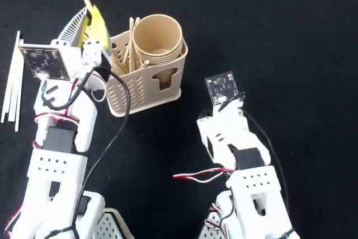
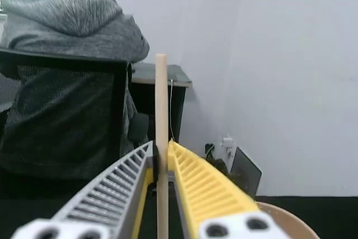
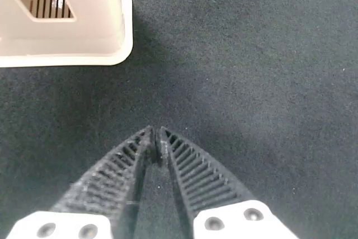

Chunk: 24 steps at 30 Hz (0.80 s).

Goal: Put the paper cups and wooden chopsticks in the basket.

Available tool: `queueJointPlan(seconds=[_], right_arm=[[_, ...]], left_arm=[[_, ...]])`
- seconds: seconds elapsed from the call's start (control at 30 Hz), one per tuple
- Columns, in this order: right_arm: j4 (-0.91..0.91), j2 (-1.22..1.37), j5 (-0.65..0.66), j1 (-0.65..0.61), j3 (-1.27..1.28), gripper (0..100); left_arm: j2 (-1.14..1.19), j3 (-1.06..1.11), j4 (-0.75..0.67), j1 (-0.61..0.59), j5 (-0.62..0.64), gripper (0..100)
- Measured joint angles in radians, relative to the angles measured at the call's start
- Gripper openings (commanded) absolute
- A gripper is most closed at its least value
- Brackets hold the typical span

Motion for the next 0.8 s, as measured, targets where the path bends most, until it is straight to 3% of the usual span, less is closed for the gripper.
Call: queueJointPlan(seconds=[0.13,0.33,0.57,0.67,0.8], right_arm=[[0.000,0.000,0.000,0.000,0.000,1.4],[0.000,0.000,0.000,0.000,0.000,1.5],[0.000,0.000,0.000,0.000,0.000,1.5],[0.000,0.000,0.000,0.000,0.000,1.5],[0.000,0.000,0.002,0.000,0.000,1.5]], left_arm=[[0.000,0.023,0.058,0.003,0.000,17],[-0.015,0.026,0.161,0.003,0.107,18],[-0.186,-0.110,0.457,0.002,0.052,18],[-0.284,-0.172,0.575,-0.078,0.009,18],[-0.365,-0.230,0.712,-0.287,-0.092,18]])
